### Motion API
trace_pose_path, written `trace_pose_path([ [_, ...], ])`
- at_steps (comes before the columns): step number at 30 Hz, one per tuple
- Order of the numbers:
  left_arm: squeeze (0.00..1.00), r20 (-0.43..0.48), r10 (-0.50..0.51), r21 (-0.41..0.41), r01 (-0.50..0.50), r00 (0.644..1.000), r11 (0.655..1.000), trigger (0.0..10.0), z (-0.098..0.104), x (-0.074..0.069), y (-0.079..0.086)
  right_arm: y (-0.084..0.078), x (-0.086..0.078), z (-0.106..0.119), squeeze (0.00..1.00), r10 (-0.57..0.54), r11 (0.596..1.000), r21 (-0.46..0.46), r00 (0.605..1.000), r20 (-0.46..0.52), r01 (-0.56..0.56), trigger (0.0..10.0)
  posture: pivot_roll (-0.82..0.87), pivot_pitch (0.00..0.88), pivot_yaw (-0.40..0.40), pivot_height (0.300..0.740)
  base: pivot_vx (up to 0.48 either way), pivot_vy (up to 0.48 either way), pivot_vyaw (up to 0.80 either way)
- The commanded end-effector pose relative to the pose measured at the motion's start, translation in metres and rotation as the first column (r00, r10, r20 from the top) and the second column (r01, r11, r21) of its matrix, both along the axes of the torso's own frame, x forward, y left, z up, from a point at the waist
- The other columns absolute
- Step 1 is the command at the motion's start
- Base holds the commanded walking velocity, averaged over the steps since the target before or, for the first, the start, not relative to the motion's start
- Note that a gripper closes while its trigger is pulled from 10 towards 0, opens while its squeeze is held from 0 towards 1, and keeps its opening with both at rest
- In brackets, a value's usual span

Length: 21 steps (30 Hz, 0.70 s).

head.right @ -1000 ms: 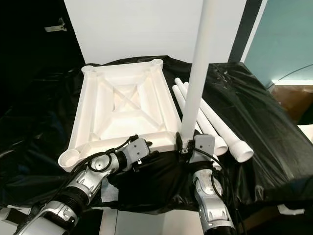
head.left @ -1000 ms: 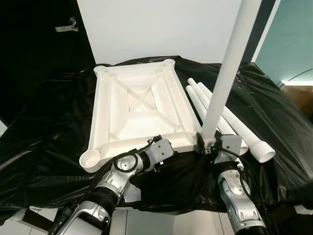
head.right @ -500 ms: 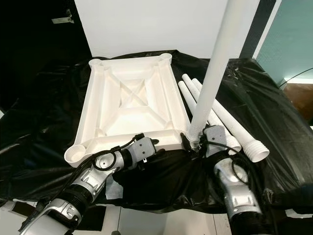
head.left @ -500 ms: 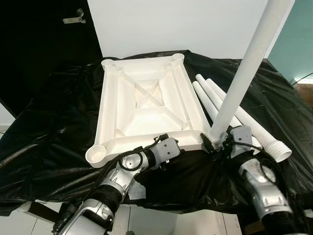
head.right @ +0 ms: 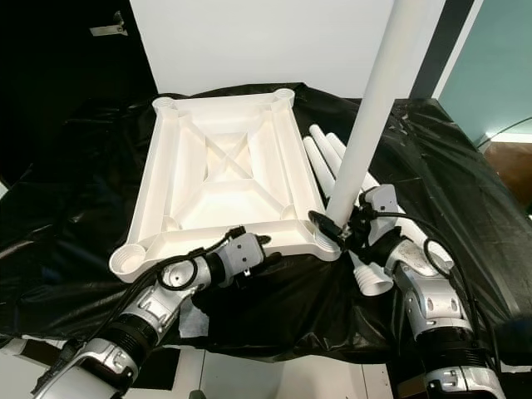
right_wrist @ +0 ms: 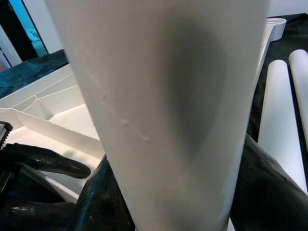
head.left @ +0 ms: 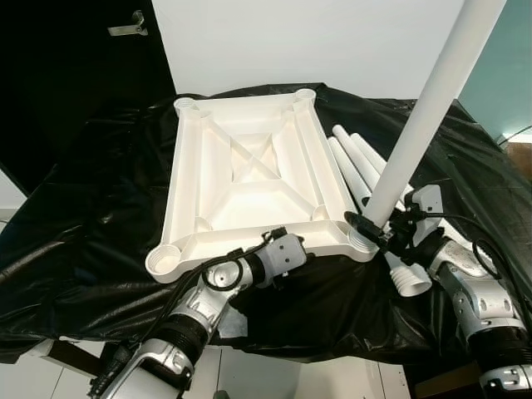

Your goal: Building children table

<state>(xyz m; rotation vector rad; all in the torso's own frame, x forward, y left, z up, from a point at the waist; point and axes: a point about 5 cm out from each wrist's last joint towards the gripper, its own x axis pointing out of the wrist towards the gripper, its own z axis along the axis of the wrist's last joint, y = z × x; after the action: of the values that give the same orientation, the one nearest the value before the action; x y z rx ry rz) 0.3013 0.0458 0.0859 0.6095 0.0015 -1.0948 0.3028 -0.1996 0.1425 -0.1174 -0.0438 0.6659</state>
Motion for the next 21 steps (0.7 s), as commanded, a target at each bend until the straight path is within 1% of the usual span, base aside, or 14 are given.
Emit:
trace_pose_path([
  [1,0.0,-0.13,0.032,0.099,-0.019,0.991,0.995,10.0,-0.034,-0.013,0.014,-0.011,0.001,0.002,0.0,-0.034,0.998,0.042,0.999,-0.019,0.035,0.0,-0.06,0.022,-0.011,0.74,0.0,0.0,0.0],
  [7,0.0,-0.13,0.03,0.099,-0.017,0.991,0.995,10.0,-0.033,-0.012,0.014,-0.012,0.001,-0.001,0.0,-0.043,0.998,0.046,0.999,-0.029,0.045,0.0,-0.06,0.022,-0.01,0.74,0.0,0.0,0.0],
  [8,0.0,-0.13,0.028,0.098,-0.015,0.991,0.995,10.0,-0.033,-0.012,0.013,-0.011,0.0,-0.003,0.0,-0.061,0.996,0.059,0.998,-0.034,0.063,0.0,-0.07,0.021,-0.009,0.74,0.0,0.0,0.0],
  [9,0.0,-0.13,0.027,0.098,-0.014,0.991,0.995,10.0,-0.034,-0.012,0.012,-0.01,0.0,-0.007,0.0,-0.11,0.99,0.079,0.993,-0.043,0.113,0.0,-0.07,0.018,-0.011,0.74,0.0,0.0,0.0],
  [10,0.0,-0.13,0.027,0.098,-0.014,0.991,0.995,10.0,-0.034,-0.012,0.012,-0.009,0.0,-0.016,0.0,-0.258,0.966,0.026,0.966,-0.03,0.259,0.0,-0.07,0.018,-0.014,0.74,0.0,0.0,0.0],
  [11,0.0,-0.13,0.027,0.099,-0.015,0.991,0.995,10.0,-0.034,-0.012,0.012,-0.004,-0.003,-0.023,0.0,-0.392,0.92,0.02,0.92,-0.01,0.392,0.0,-0.07,0.018,-0.017,0.74,0.0,0.0,0.0],
  [12,0.0,-0.13,0.027,0.099,-0.015,0.991,0.995,10.0,-0.034,-0.012,0.012,-0.004,-0.003,-0.023,0.0,-0.392,0.92,0.02,0.92,-0.01,0.392,0.0,-0.07,0.018,-0.017,0.74,0.0,0.0,0.0],
  [13,0.0,-0.129,0.028,0.099,-0.015,0.991,0.995,10.0,-0.034,-0.013,0.011,-0.002,-0.007,-0.027,0.0,-0.473,0.881,0.019,0.881,0.004,0.473,0.0,-0.07,0.018,-0.017,0.74,0.0,0.0,0.0],
  [14,0.0,-0.13,0.029,0.097,-0.017,0.991,0.995,10.0,-0.035,-0.013,0.011,0.007,-0.013,-0.032,0.0,-0.52,0.854,0.03,0.854,0.01,0.519,0.0,-0.06,0.02,-0.017,0.74,0.0,0.0,0.0],
  [15,0.0,-0.13,0.029,0.097,-0.017,0.991,0.995,10.0,-0.035,-0.013,0.011,0.007,-0.013,-0.032,0.0,-0.52,0.854,0.03,0.854,0.01,0.519,0.0,-0.06,0.02,-0.017,0.74,0.0,0.0,0.0],
  [17,0.0,-0.133,0.029,0.093,-0.017,0.991,0.995,10.0,-0.035,-0.014,0.01,0.025,-0.024,-0.041,0.0,-0.57,0.819,0.072,0.821,-0.025,0.57,0.0,-0.06,0.02,-0.015,0.74,0.0,0.0,0.0],
  [18,0.0,-0.134,0.029,0.093,-0.016,0.991,0.996,10.0,-0.035,-0.014,0.01,0.03,-0.028,-0.043,0.0,-0.59,0.802,0.09,0.806,-0.036,0.591,0.0,-0.05,0.024,-0.016,0.74,0.0,0.0,0.0],
  [21,0.0,-0.135,0.029,0.096,-0.016,0.99,0.995,10.0,-0.036,-0.015,0.011,0.034,-0.029,-0.042,0.0,-0.621,0.775,0.122,0.783,-0.043,0.621,0.0,-0.05,0.025,-0.013,0.74,0.0,0.0,0.0],
])
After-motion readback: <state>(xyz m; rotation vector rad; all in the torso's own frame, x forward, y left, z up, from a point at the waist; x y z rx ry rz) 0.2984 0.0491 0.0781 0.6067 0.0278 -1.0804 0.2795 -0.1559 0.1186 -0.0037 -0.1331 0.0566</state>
